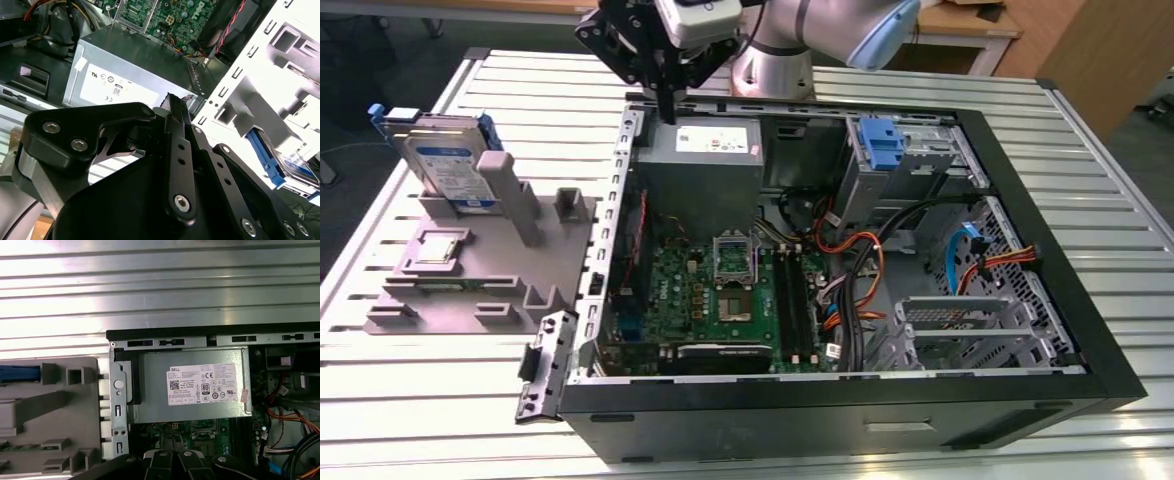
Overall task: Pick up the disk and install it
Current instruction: 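Reach for the disk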
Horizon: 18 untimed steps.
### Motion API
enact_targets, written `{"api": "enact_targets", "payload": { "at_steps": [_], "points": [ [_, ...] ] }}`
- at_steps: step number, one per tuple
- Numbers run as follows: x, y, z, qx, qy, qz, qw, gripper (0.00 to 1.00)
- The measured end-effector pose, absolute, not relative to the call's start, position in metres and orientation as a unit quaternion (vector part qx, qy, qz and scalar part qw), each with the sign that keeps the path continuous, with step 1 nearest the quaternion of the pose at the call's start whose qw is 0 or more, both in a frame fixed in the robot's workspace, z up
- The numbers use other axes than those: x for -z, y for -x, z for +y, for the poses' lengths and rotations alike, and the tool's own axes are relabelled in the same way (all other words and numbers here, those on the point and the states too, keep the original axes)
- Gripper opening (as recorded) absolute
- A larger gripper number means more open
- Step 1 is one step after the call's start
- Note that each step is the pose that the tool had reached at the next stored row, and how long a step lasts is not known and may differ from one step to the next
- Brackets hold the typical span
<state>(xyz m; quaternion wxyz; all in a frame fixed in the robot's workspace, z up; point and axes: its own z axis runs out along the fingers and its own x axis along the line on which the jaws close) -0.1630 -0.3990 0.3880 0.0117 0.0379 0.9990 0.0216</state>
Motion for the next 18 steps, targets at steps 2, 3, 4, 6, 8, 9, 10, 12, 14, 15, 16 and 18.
{"api": "enact_targets", "payload": {
  "at_steps": [2,3,4,6,8,9,10,12,14,15,16,18],
  "points": [
    [-0.3878,0.1645,-0.3989,-0.022,-0.038,0.999,0.012,0.1],
    [-0.3877,0.1652,-0.3989,-0.022,-0.038,0.999,0.012,0.1],
    [-0.3876,0.1658,-0.3989,-0.022,-0.038,0.999,0.012,0.1],
    [-0.3875,0.1668,-0.3989,-0.022,-0.038,0.999,0.012,0.1],
    [-0.3873,0.1677,-0.3989,-0.022,-0.038,0.999,0.012,0.1],
    [-0.3872,0.1681,-0.3989,-0.022,-0.038,0.999,0.012,0.1],
    [-0.3871,0.1685,-0.3989,-0.022,-0.038,0.999,0.012,0.1],
    [-0.3869,0.1694,-0.3989,-0.022,-0.038,0.999,0.011,0.1],
    [-0.3868,0.1704,-0.399,-0.022,-0.038,0.999,0.011,0.1],
    [-0.3868,0.171,-0.399,-0.022,-0.038,0.999,0.011,0.1],
    [-0.3867,0.1717,-0.3989,-0.022,-0.038,0.999,0.011,0.1],
    [-0.3865,0.1728,-0.3989,-0.022,-0.038,0.999,0.011,0.1]
  ]
}}
